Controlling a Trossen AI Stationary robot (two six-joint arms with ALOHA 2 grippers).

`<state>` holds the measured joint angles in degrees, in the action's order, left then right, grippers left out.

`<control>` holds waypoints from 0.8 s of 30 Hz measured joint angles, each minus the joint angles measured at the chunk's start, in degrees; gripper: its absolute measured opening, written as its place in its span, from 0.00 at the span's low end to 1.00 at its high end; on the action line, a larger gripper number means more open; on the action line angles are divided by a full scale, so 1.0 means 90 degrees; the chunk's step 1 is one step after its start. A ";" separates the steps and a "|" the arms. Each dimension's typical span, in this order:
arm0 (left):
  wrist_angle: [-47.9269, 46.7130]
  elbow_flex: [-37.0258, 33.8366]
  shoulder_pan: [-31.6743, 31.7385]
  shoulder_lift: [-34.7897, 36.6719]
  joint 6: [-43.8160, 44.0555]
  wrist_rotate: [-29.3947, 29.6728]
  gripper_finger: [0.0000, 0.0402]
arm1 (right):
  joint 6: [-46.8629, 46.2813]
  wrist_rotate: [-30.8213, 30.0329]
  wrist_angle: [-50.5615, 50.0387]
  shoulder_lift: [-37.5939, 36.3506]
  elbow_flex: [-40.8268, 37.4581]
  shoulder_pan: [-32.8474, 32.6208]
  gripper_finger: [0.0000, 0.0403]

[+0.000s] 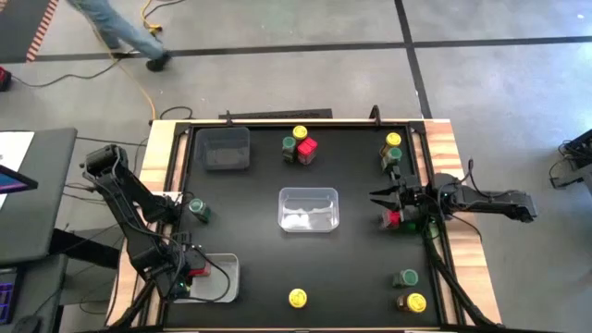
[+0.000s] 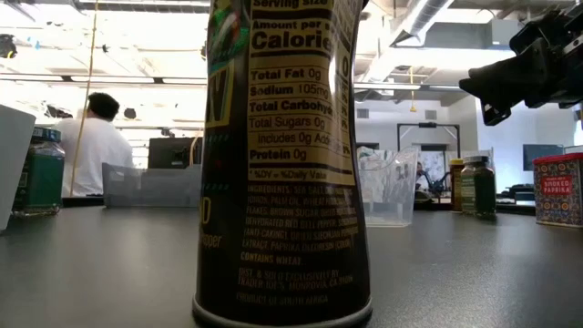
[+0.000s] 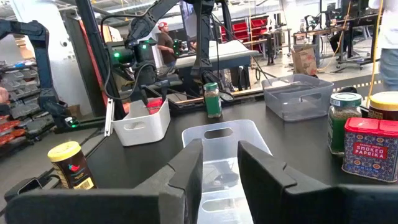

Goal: Sort spices by type
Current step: Put the red seasoning can into the gray bin

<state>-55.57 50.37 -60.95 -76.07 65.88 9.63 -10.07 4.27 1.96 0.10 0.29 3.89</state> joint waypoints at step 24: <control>-0.0127 0.0289 0.0000 0.0000 0.0044 -0.0041 0.72 | 0.0000 0.0000 -0.0002 0.0000 -0.0001 -0.0001 0.33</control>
<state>-56.71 52.97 -60.95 -76.07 66.28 9.26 -10.07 4.27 1.93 0.10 0.27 3.88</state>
